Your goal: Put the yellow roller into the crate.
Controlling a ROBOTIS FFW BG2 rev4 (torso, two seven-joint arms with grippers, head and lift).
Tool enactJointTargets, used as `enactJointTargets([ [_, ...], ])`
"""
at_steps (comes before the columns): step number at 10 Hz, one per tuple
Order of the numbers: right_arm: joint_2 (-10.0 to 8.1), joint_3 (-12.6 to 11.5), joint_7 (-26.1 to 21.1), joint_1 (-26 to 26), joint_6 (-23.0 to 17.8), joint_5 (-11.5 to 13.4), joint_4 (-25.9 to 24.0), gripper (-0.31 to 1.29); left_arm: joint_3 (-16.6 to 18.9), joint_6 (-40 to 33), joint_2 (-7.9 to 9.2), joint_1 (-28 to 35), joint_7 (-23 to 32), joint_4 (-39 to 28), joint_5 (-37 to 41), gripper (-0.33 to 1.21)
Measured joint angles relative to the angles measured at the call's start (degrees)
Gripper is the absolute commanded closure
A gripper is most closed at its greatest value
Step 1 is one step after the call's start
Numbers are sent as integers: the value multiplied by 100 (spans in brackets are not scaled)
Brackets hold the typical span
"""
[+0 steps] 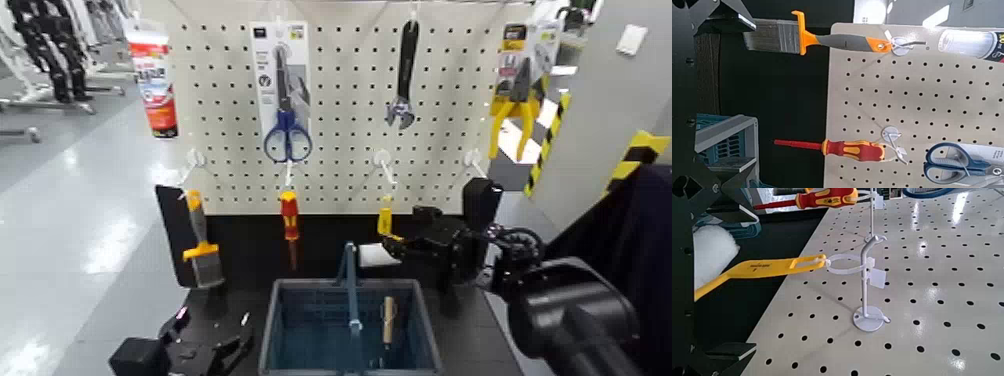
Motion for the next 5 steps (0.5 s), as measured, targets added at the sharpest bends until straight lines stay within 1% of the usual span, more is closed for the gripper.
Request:
enactJointTargets([
  [1, 2, 81, 8, -64, -41, -48, 100, 27, -9, 0, 0, -11, -8, 4, 0, 12],
  [2, 7, 151, 9, -102, -65, -90, 169, 50, -15, -2, 0, -20, -9, 9, 0, 12],
  [3, 10, 196, 9, -121, -72, -114, 204, 69, -16, -8, 0, -29, -17, 16, 0, 12],
  [4, 14, 236, 8, -132, -60, -141, 228, 95, -21, -13, 0, -38, -26, 24, 0, 12],
  [5, 16, 274, 7, -138, -32, -163, 244, 115, -25, -19, 0, -47, -28, 32, 0, 12],
])
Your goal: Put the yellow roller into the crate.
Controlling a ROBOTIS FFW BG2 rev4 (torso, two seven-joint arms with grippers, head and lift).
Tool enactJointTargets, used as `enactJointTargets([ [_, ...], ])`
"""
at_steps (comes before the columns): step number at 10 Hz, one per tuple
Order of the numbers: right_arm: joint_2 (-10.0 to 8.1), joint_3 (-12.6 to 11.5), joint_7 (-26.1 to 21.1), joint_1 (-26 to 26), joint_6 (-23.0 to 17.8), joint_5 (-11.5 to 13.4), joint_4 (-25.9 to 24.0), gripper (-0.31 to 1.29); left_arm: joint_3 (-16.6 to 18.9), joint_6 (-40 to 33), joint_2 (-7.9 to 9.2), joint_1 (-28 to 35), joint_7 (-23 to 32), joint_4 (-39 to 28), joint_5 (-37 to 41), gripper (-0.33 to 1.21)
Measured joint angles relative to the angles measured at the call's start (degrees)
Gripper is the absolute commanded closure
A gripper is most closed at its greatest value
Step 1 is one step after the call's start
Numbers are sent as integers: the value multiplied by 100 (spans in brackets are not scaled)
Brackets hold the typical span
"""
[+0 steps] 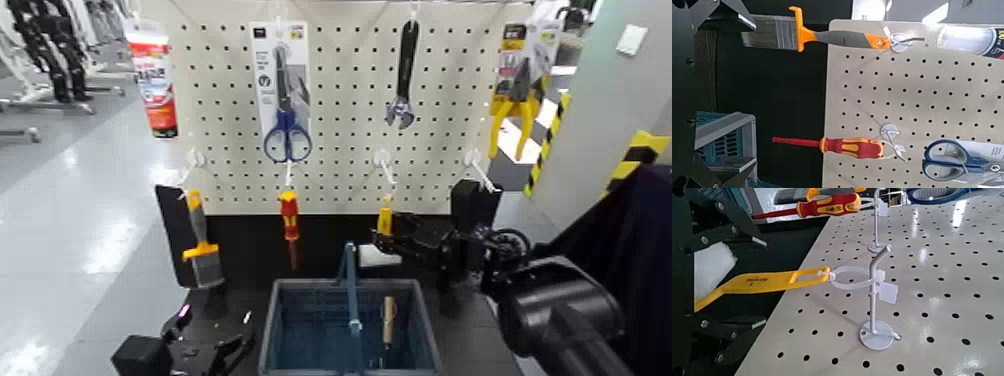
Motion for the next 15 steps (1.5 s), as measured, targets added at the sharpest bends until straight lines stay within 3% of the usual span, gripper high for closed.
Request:
enactJointTargets([
  [3, -6, 25, -40, -2, 0, -32, -21, 128, -1, -8, 0, -1, -9, 10, 0, 12],
  [9, 0, -33, -45, 78, -18, -74, -121, 128, -6, -17, -6, 11, 0, 33, 0, 12],
  [15, 36, -242, 48, 385, 122, -59, -649, 128, -1, -11, -11, 22, 0, 51, 0, 12],
])
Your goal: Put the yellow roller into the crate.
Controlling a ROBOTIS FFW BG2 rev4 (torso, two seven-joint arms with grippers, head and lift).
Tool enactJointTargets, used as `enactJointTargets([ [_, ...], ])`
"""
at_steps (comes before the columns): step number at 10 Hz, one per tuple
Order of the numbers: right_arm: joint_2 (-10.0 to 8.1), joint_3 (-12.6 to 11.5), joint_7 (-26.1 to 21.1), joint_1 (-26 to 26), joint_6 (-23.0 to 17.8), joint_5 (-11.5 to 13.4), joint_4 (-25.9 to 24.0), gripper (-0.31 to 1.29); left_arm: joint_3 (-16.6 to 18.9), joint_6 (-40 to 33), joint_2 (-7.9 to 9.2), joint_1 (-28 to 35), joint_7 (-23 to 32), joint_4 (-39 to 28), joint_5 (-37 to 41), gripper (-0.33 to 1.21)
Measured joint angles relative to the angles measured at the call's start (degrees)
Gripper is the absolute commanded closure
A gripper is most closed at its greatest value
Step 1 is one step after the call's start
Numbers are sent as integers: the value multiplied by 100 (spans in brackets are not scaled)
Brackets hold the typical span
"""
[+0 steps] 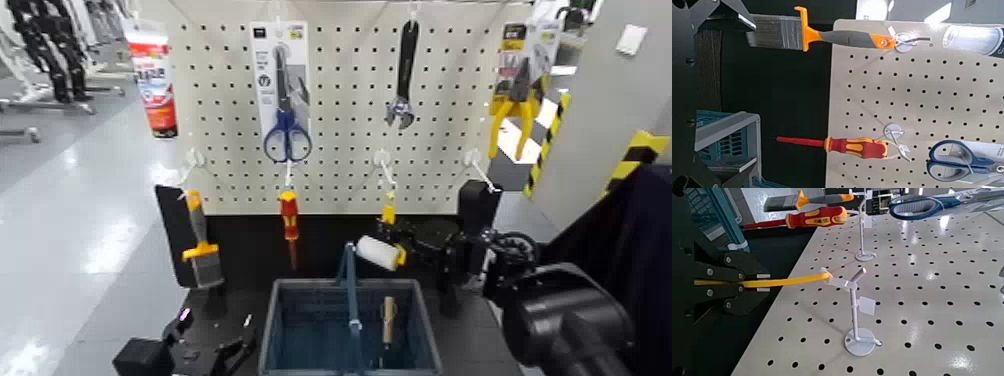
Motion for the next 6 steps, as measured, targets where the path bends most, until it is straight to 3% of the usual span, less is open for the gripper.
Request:
enactJointTargets([
  [6, 34, -293, 84, 426, 275, 22, -829, 128, -8, 4, 2, 0, 0, 0, 14, 12],
])
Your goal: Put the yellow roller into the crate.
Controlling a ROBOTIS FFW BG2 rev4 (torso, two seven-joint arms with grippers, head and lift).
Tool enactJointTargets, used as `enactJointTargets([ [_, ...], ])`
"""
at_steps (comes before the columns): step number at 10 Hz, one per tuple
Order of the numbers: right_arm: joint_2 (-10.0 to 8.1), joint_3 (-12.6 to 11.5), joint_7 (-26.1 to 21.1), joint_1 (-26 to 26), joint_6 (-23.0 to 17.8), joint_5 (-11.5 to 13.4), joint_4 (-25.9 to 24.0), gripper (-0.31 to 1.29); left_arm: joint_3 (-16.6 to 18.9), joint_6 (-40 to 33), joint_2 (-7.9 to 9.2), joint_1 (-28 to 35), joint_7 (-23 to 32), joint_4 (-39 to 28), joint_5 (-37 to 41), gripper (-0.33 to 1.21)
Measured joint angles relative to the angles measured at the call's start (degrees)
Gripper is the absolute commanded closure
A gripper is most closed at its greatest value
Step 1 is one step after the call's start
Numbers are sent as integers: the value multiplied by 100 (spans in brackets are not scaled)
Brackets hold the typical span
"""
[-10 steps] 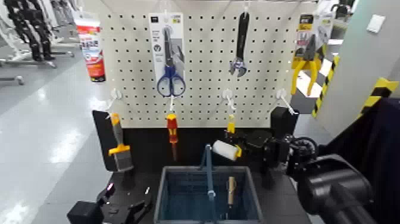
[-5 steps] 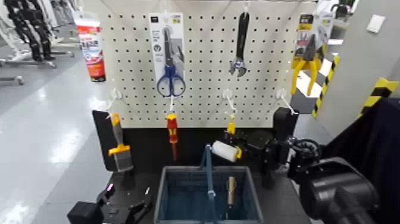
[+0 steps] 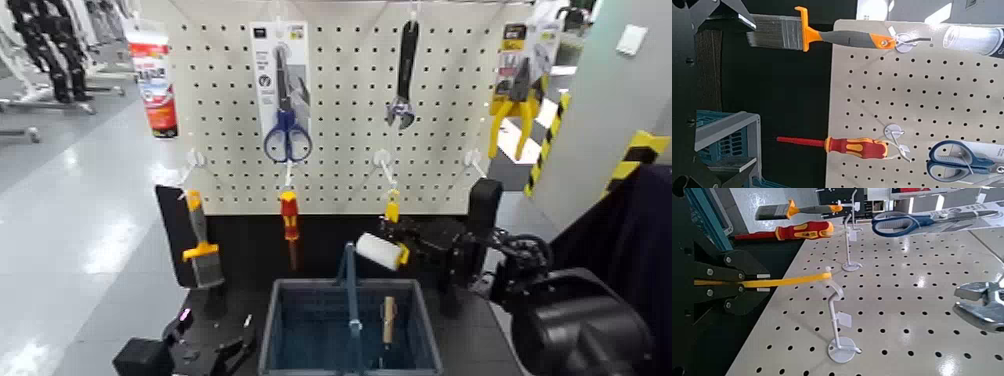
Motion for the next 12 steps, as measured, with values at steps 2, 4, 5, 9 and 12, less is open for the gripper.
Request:
enactJointTargets([
  [2, 11, -130, 44, 164, 186, 34, -354, 128, 0, 6, 0, 1, 0, 1, 4, 12],
  [4, 42, -256, 87, 358, 364, 39, -737, 128, -9, 8, 5, 0, 0, 7, 5, 12],
  [5, 68, -365, 95, 504, 491, 39, -1007, 128, -15, 8, 7, -5, 0, 9, 10, 12],
  [9, 110, -845, 233, 1156, 1366, 11, -2057, 128, -22, 25, 13, -18, -3, 18, 20, 12],
  [12, 190, -939, 238, 1425, 1589, 9, -2090, 128, -43, 28, 28, -50, -17, 18, 21, 12],
])
